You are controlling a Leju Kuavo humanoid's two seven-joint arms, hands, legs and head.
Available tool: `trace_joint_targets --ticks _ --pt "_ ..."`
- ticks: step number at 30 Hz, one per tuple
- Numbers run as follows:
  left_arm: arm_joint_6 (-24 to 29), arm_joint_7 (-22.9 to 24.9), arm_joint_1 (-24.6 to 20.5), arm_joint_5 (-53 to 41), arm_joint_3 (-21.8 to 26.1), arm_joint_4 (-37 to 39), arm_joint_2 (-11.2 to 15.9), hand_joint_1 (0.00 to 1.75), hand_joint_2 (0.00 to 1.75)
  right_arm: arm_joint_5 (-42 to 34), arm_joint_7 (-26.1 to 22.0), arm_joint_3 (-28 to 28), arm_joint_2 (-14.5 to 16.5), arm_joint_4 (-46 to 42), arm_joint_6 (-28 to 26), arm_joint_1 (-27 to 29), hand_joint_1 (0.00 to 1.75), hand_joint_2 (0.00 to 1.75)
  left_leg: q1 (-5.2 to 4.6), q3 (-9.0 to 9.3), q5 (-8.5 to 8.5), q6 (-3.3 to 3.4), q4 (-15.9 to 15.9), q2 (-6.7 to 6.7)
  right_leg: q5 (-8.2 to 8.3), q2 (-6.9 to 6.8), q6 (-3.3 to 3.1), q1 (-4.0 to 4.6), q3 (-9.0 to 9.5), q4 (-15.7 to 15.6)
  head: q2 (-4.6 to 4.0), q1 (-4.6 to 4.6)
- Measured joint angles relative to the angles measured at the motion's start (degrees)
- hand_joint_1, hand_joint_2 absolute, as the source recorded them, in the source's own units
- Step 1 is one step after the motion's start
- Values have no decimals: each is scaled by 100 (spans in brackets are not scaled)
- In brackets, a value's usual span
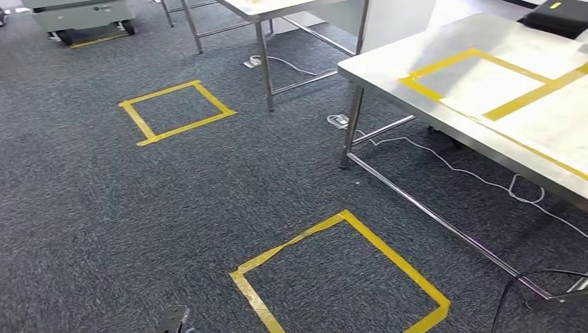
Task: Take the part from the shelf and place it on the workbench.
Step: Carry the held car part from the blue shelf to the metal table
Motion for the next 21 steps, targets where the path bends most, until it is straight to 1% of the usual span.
trace_joint_targets --ticks 1,2,3,4,5,6,7,8,9,10,11,12,13,14,15,16,17,18,19,21 --pt "-1 0 -3 -3 3 0 -1 0 175 -9 -1 -3 0 0 4 1 175 175 22 172 206 0 -400 -160 4 84 21 -4 -7 7 0 -1" --pt "-1 0 -6 -14 4 0 -2 0 175 -20 -2 -5 0 0 12 0 175 175 49 320 338 1 -746 -320 7 168 49 -6 -28 25 0 0" --pt "0 0 -9 -32 5 0 -3 0 175 -31 -4 -10 1 0 23 2 175 175 67 413 392 5 -965 -451 13 240 82 -9 -56 34 0 1" --pt "2 2 -9 -54 6 0 -4 0 175 -42 -5 -26 2 0 43 7 175 175 72 448 387 22 -1057 -520 26 313 122 -17 -86 32 1 -3" --pt "7 5 -9 -74 7 0 -5 0 175 -51 -4 -50 5 0 69 17 175 175 67 454 381 52 -1077 -468 44 386 162 -30 -122 19 1 -3" --pt "13 8 -12 -86 8 -1 -8 0 175 -62 0 -83 10 0 98 33 175 175 62 456 393 94 -1084 -388 59 398 194 -43 -147 9 1 -7" --pt "19 12 -14 -92 10 -1 -11 0 175 -74 5 -116 15 0 125 44 175 175 61 459 404 139 -1094 -313 38 302 218 -41 -184 49 1 6" --pt "23 15 -16 -97 13 -2 -14 0 175 -84 9 -139 21 0 145 41 175 175 62 460 413 178 -1104 -232 -50 129 234 -30 -262 191 0 29" --pt "25 21 -14 -102 15 -2 -16 0 175 -90 10 -153 26 0 159 26 175 175 58 461 416 210 -1111 -147 -208 -86 243 -19 -382 464 0 47" --pt "27 31 -6 -110 18 -2 -16 0 175 -92 10 -157 30 0 166 8 175 175 45 462 409 231 -1111 -65 -414 -270 253 -8 -556 849 0 67" --pt "27 45 3 -121 20 -2 -13 0 175 -92 10 -157 35 0 169 -7 175 175 33 463 402 241 -1110 23 -607 -362 265 -8 -741 1258 0 71" --pt "28 59 10 -131 22 -2 -10 0 175 -92 11 -160 42 0 168 -12 175 175 25 466 396 244 -1110 111 -728 -397 274 -9 -879 1573 0 69" --pt "28 72 14 -142 25 -2 -9 0 175 -92 13 -163 50 0 163 -12 175 175 21 471 388 240 -1109 177 -745 -411 281 -9 -924 1700 0 70" --pt "26 80 14 -151 26 -2 -8 0 175 -93 26 -167 58 0 151 -13 175 175 21 482 378 227 -1109 230 -650 -418 284 -10 -840 1578 0 69" --pt "18 84 10 -159 27 -2 -10 0 175 -92 55 -173 65 0 129 -16 175 175 23 499 365 210 -1108 274 -482 -433 285 -11 -643 1252 0 68" --pt "4 86 5 -169 28 -2 -11 0 175 -91 100 -177 68 0 101 -20 175 175 25 523 348 185 -1108 304 -322 -471 283 -13 -387 811 0 70" --pt "-13 86 -4 -177 28 -2 -12 0 175 -89 155 -179 72 3 72 -24 175 175 18 540 324 155 -1108 336 -212 -507 269 -6 -153 432 0 69" --pt "-31 79 -12 -181 28 -2 -13 0 175 -85 202 -180 73 7 47 -28 175 175 9 553 291 122 -1112 355 -174 -534 238 3 1 177 0 67" --pt "-50 64 -20 -180 28 -2 -12 0 175 -76 237 -180 75 11 27 -31 175 175 1 562 252 85 -1123 366 -203 -550 195 16 61 62 0 64" --pt "-79 16 -27 -174 29 -3 -14 0 175 -38 269 -178 78 16 -3 -28 175 175 0 590 186 11 -1162 370 -291 -516 90 36 73 52 1 62"
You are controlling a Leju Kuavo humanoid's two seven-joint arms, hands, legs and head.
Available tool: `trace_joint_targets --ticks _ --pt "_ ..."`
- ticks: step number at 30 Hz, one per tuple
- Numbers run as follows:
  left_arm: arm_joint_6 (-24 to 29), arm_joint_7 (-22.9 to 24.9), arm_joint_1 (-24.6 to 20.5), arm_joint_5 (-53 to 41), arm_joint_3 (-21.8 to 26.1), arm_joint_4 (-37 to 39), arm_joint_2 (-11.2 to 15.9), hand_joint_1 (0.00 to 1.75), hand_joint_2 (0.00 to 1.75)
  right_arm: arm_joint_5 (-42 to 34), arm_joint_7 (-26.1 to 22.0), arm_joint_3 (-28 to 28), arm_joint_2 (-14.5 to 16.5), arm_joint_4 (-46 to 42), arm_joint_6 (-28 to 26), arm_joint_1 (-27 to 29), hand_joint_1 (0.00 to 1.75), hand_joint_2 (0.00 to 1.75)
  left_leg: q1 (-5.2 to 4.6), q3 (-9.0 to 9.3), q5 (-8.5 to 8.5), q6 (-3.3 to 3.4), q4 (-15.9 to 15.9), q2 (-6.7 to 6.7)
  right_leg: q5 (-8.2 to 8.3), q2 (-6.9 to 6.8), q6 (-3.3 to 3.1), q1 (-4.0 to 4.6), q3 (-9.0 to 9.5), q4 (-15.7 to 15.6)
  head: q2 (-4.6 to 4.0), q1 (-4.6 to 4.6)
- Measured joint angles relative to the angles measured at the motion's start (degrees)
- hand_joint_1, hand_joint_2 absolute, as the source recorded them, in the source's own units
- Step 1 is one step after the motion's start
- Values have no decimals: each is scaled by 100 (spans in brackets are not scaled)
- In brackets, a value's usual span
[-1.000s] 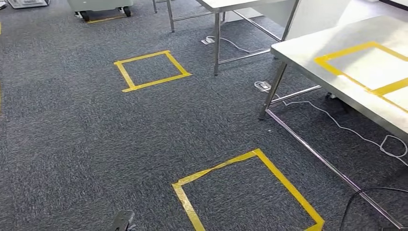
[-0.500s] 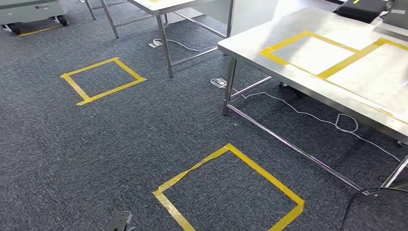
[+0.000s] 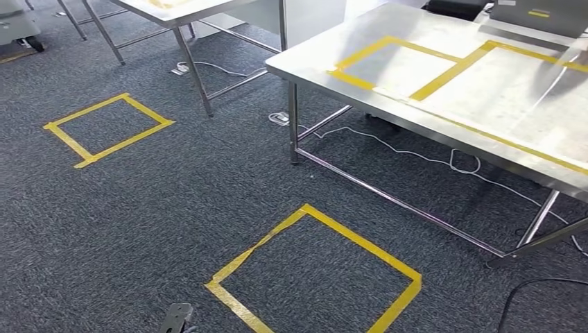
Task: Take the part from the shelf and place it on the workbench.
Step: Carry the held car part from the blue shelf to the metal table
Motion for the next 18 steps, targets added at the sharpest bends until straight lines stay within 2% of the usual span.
trace_joint_targets --ticks 2,3,4,6,7,8,9,10,11,12,13,14,16,17,18 --pt "-15 -40 -2 -1 1 -2 -3 0 175 51 8 2 1 -1 -22 2 175 175 11 4 -42 -68 103 -87 -35 39 -80 -12 108 -36 1 -22" --pt "-16 -49 -3 -2 1 -3 -3 0 175 74 9 3 1 -2 -28 -2 175 175 13 -96 -116 -94 329 -153 -47 55 -114 -25 195 -53 1 -42" --pt "-12 -53 -1 -3 1 -4 -3 0 175 91 11 6 2 -2 -33 -5 175 175 14 -295 -227 -109 691 -222 -73 62 -141 -30 260 -61 1 -67" --pt "8 -70 19 -2 2 -4 1 0 175 121 16 20 3 -1 -49 -10 175 175 9 -898 -430 -117 1536 -276 -178 101 -176 -25 390 -61 1 -92" --pt "21 -85 33 -1 3 -4 3 0 175 133 19 32 3 -1 -58 -7 175 175 5 -1145 -388 -111 1775 -283 -244 134 -179 -22 464 -61 1 -97" --pt "31 -105 46 -1 3 -4 4 0 175 143 21 44 3 -1 -66 -5 175 175 1 -1282 -206 -98 1781 -286 -318 171 -174 -21 551 -62 1 -96" --pt "38 -123 54 -1 3 -4 5 0 175 150 23 55 3 -1 -71 -2 175 175 -4 -1290 91 -79 1547 -289 -399 204 -165 -23 653 -65 1 -97" --pt "42 -135 57 -1 4 -4 5 0 175 154 26 63 3 -1 -75 -2 175 175 -13 -1211 450 -55 1155 -294 -488 231 -152 -27 757 -71 2 -97" --pt "43 -143 61 0 4 -4 7 0 175 157 26 73 3 -1 -76 -3 175 175 -32 -1097 716 -25 773 -302 -581 252 -132 -26 853 -82 1 -93" --pt "44 -147 64 1 4 -4 7 0 175 160 25 85 3 -1 -76 -6 175 175 -49 -982 849 5 451 -308 -667 277 -105 -25 929 -100 1 -95" --pt "46 -150 64 3 5 -4 8 0 175 164 25 96 2 -2 -76 -6 175 175 -66 -901 869 35 257 -312 -731 296 -73 -25 993 -151 1 -93" --pt "50 -153 63 5 5 -4 9 0 175 174 28 107 2 -2 -76 0 175 175 -76 -843 783 68 173 -314 -745 313 -30 -24 1071 -199 1 -96" --pt "48 -157 54 11 10 -5 9 0 175 206 39 136 1 -2 -76 19 175 175 -69 -695 658 138 46 -305 -614 307 43 -30 1129 -157 3 -90" --pt "32 -161 55 13 13 -6 8 0 175 227 44 162 1 -2 -75 22 175 175 -62 -584 603 177 -25 -306 -466 266 54 -27 1030 93 2 -80" --pt "8 -164 56 14 15 -7 6 0 175 245 45 190 1 -2 -73 20 175 175 -58 -459 544 206 -83 -306 -340 219 44 -17 806 463 2 -66"
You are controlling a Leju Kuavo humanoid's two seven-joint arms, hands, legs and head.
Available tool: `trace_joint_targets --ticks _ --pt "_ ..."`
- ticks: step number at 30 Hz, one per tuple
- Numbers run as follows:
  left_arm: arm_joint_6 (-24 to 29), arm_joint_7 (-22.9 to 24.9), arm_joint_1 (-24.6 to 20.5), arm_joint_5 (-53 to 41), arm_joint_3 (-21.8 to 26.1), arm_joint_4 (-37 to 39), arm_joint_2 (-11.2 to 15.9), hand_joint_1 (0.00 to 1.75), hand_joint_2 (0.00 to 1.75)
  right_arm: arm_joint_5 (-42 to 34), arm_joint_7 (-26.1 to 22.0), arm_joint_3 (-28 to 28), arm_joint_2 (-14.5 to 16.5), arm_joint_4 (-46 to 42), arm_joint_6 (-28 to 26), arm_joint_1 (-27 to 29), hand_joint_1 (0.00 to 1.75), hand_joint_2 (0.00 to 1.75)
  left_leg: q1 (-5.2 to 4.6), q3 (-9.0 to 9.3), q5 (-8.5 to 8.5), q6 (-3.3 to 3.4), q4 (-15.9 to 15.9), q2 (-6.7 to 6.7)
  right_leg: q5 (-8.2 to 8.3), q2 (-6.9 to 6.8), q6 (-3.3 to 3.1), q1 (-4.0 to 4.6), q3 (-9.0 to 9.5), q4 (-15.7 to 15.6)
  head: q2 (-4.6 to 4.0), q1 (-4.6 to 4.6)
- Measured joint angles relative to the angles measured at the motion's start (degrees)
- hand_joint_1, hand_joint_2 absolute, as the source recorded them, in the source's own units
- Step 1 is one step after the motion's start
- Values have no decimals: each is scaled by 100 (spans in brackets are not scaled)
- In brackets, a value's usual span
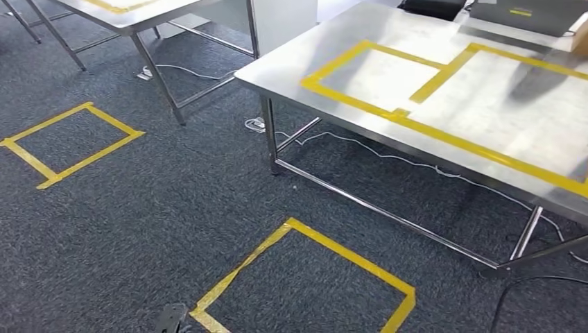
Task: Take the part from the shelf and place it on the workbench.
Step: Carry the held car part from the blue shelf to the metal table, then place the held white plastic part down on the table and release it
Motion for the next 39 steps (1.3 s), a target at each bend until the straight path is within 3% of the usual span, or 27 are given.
trace_joint_targets --ticks 1,2,3,5,6,7,8,10,11,12,13,15,16,17,19,21,22,23,26,27,29,31,34,35,36,37,39 --pt "-26 -3 3 0 2 -1 0 0 175 16 -1 26 0 1 2 -5 175 175 4 129 -67 21 -57 -6 43 -46 -18 15 -295 431 0 10" --pt "-47 -5 9 -1 3 -1 -1 0 175 27 -2 49 0 1 3 -7 175 175 2 261 -152 36 -96 -11 -36 -76 -38 31 -609 807 -1 18" --pt "-60 -5 18 -1 5 -1 -1 0 175 33 -3 67 0 1 2 -5 175 175 1 404 -247 42 -126 -17 -265 -82 -37 44 -891 1033 0 19" --pt "-85 -9 40 0 13 -1 0 0 175 45 -3 92 0 2 -6 8 175 175 2 740 -479 47 -164 -35 -841 -87 -11 48 -1306 1068 0 24" --pt "-102 -16 49 0 17 -1 1 0 175 49 -3 100 0 3 -11 16 175 175 3 927 -610 42 -172 -44 -974 -94 10 41 -1437 914 0 25" --pt "-117 -28 54 -2 20 -1 1 0 175 54 -5 106 0 3 -16 28 175 175 5 1112 -750 34 -175 -50 -869 -107 28 30 -1529 673 -1 29" --pt "-127 -45 60 -4 24 -1 2 0 175 57 -7 116 0 4 -19 45 175 175 6 1275 -893 21 -180 -50 -420 -147 48 16 -1595 352 -1 34" --pt "-132 -76 66 -11 30 -1 7 0 175 62 -10 143 0 10 -31 83 175 175 9 1539 -1169 -26 -203 -47 680 -267 26 34 -1641 -170 -2 28" --pt "-131 -88 63 -13 35 -2 8 0 175 64 -7 156 -1 9 -42 104 175 175 19 1653 -1251 -65 -233 -40 1018 -298 -9 60 -1625 -305 -1 9" --pt "-129 -95 48 -15 38 -3 3 0 175 67 -3 163 -3 6 -52 115 175 175 35 1733 -1254 -106 -223 -36 1065 -298 -63 99 -1573 -341 -1 -4" --pt "-129 -100 24 -16 41 -5 -6 0 175 70 -1 169 -5 2 -60 121 175 175 56 1735 -1169 -150 -123 -31 971 -255 -115 122 -1477 -348 0 -24" --pt "-128 -106 -22 -19 43 -6 -30 0 175 81 -10 174 -9 -19 -64 117 175 175 82 1427 -828 -195 574 -27 852 -225 -208 120 -1195 -452 0 -20" --pt "-123 -108 -38 -21 42 -6 -37 0 175 86 -16 179 -8 -29 -66 108 175 175 86 1142 -753 -210 1011 -28 800 -216 -243 105 -1031 -517 -1 -24" --pt "-114 -109 -42 -24 42 -5 -42 0 175 91 -19 186 -8 -40 -69 102 175 175 88 838 -814 -221 1367 -29 738 -213 -263 94 -887 -584 -2 -22" --pt "-85 -85 -29 -25 43 -5 -40 0 175 99 -19 200 -7 -46 -85 104 175 175 90 308 -1390 -244 1630 -29 622 -164 -248 64 -652 -675 -2 -36" --pt "-72 -19 -14 -19 47 -5 -28 0 175 105 -19 217 -7 -48 -117 113 175 175 96 -46 -2008 -248 1530 -29 488 -110 -207 19 -457 -702 -1 -47" --pt "-85 11 -10 -14 50 -5 -19 0 175 108 -19 228 -7 -48 -135 116 175 175 103 -146 -2061 -255 1376 -28 417 -95 -183 -7 -362 -701 -1 -52" --pt "-108 27 -5 -10 55 -5 -14 0 175 109 -19 240 -7 -48 -149 119 175 175 117 -199 -1797 -275 1136 -26 336 -86 -149 -28 -286 -702 -1 -58" --pt "-168 31 2 1 74 -1 -23 0 175 116 -30 277 -8 -67 -168 134 175 175 187 -278 -192 -329 336 11 57 -69 -13 -23 -145 -612 -1 -110" --pt "-170 29 0 4 79 0 -32 0 175 120 -41 287 -8 -84 -171 145 175 175 197 -299 83 -313 242 20 -25 -68 21 -18 -123 -584 -1 -116" --pt "-157 -6 -13 8 82 -1 -41 0 175 131 -77 298 -9 -129 -172 168 175 175 194 -310 168 -233 266 9 -142 -84 69 -39 -102 -583 -1 -88" --pt "-141 -71 -31 9 85 -1 -44 0 175 139 -131 306 -9 -172 -147 185 175 175 192 -319 141 -148 263 -1 -356 -107 103 -55 -193 -340 -1 -75" --pt "-126 -110 -37 9 89 -1 -43 0 175 132 -200 320 -8 -216 -61 206 175 175 147 -318 109 -69 261 27 -908 -120 119 -47 -728 735 -1 -61" --pt "-117 -112 -36 9 90 -1 -43 0 175 122 -210 323 -8 -223 -31 215 175 175 126 -316 100 -54 262 45 -950 -120 111 -41 -870 974 -1 -61" --pt "-109 -113 -36 9 91 -1 -43 0 175 111 -214 326 -7 -228 -7 226 175 175 107 -310 94 -42 262 63 -869 -122 93 -32 -919 1008 -1 -61" --pt "-100 -113 -37 9 93 -1 -43 0 175 102 -214 328 -6 -232 9 235 175 175 92 -302 88 -36 262 82 -684 -136 68 -19 -863 822 -1 -61" --pt "-88 -112 -40 9 96 -1 -45 0 175 82 -217 332 -6 -245 25 244 175 175 68 -274 82 -38 263 129 -251 -290 15 24 -544 72 -1 -63"
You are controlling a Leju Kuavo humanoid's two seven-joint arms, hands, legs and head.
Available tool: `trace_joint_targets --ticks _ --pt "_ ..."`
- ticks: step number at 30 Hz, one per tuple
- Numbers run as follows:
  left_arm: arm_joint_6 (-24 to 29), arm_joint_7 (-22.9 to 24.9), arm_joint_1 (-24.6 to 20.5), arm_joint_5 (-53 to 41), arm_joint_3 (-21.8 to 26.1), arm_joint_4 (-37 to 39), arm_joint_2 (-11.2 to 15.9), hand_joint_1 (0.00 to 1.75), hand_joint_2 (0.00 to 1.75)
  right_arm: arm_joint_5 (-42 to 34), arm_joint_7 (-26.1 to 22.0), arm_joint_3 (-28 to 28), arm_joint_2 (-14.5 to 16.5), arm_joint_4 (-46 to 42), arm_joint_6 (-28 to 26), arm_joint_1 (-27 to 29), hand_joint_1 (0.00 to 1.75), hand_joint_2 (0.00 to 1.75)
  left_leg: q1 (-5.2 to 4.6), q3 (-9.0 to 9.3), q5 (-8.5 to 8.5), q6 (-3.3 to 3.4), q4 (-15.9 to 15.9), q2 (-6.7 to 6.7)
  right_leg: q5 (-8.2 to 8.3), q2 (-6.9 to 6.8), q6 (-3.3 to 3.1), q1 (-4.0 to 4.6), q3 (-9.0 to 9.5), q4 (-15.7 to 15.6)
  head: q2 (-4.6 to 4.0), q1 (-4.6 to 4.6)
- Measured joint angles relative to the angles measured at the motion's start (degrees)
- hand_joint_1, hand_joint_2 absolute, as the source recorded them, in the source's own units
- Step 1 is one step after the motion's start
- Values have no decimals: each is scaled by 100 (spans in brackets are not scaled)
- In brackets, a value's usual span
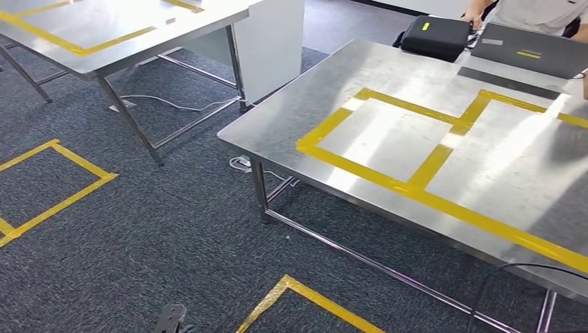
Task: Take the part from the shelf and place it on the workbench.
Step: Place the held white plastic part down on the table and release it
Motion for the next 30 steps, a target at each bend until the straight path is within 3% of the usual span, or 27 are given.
trace_joint_targets --ticks 1,3,5,7,10,11,12,14,16,19,21,22,24,25,27,28,29,30 --pt "7 1 2 -1 1 0 -2 0 175 -13 -3 2 1 -8 5 0 175 175 -7 15 0 -12 0 26 158 -100 -14 31 140 -301 0 -2" --pt "16 9 8 -2 4 0 -3 0 175 -45 -15 5 1 -25 14 -15 175 175 -11 41 9 -63 0 92 258 -208 -39 76 210 -548 0 3" --pt "-17 20 9 2 8 0 -4 0 175 -66 -24 7 2 -44 16 -23 175 175 -1 68 12 -141 -20 173 291 -106 -96 73 180 -590 0 12" --pt "-82 23 4 8 19 0 -4 0 175 -73 -32 7 4 -60 16 -28 175 175 4 36 -132 -216 103 119 353 21 -163 45 201 -639 0 5" --pt "-123 31 8 11 36 0 2 0 175 -72 -37 7 15 -69 4 -45 175 175 6 -340 -673 -266 1016 -70 404 212 -219 28 185 -656 0 -11" --pt "-123 34 12 11 40 0 4 0 175 -72 -38 7 20 -69 -2 -44 175 175 4 -460 -769 -266 1301 -93 406 283 -224 31 178 -655 -1 -12" --pt "-123 36 13 11 46 0 6 0 175 -71 -38 7 24 -69 -6 -43 175 175 1 -505 -748 -258 1415 -107 406 358 -225 34 176 -655 -1 -12" --pt "-122 37 10 11 60 0 7 0 175 -70 -38 7 34 -70 -9 -42 175 175 -7 -328 -450 -222 1091 -147 399 506 -223 40 188 -654 -1 -12" --pt "-119 37 7 11 71 0 8 0 175 -69 -38 7 40 -72 -15 -43 175 175 -8 -5 -149 -169 471 -300 380 621 -214 34 203 -654 -1 -10" --pt "-105 38 4 9 80 0 10 0 175 -66 -41 8 45 -73 -33 -56 175 175 9 297 -135 -99 -23 -555 343 778 -145 10 157 -651 -1 -19" --pt "-91 40 -11 4 84 0 4 0 175 -63 -42 8 48 -76 -54 -49 175 175 12 361 -206 -72 -120 -494 331 885 -69 -10 137 -672 0 -37" --pt "-87 45 -21 -2 86 0 2 0 175 -61 -41 7 50 -80 -67 -37 175 175 21 399 -230 -52 -177 -435 310 827 -34 -6 129 -653 0 -27" --pt "-82 65 -26 -19 89 0 -5 0 175 -46 -42 8 56 -85 -84 -49 175 175 45 471 -242 -8 -256 -304 131 537 20 12 -25 -331 0 13" --pt "-86 75 -21 -29 90 0 -3 0 175 -37 -45 10 58 -85 -89 -58 175 175 45 503 -258 13 -270 -235 -22 354 43 13 -205 10 0 35" --pt "-128 93 -3 -48 91 0 10 0 175 23 -55 15 62 -82 -110 -72 175 175 46 552 -306 27 -270 -93 -264 210 93 -4 -639 742 0 47" --pt "-162 101 3 -61 92 0 22 0 175 73 -58 16 64 -79 -131 -69 175 175 50 583 -335 20 -270 -24 -251 186 118 -19 -776 923 0 47" --pt "-197 109 7 -75 93 0 34 0 175 130 -60 17 68 -76 -157 -66 175 175 56 620 -366 8 -269 39 -135 166 141 -37 -817 910 0 48" --pt "-225 115 8 -90 94 0 45 0 175 190 -61 18 73 -73 -186 -66 175 175 67 671 -402 -17 -269 101 89 127 166 -58 -743 670 0 48"
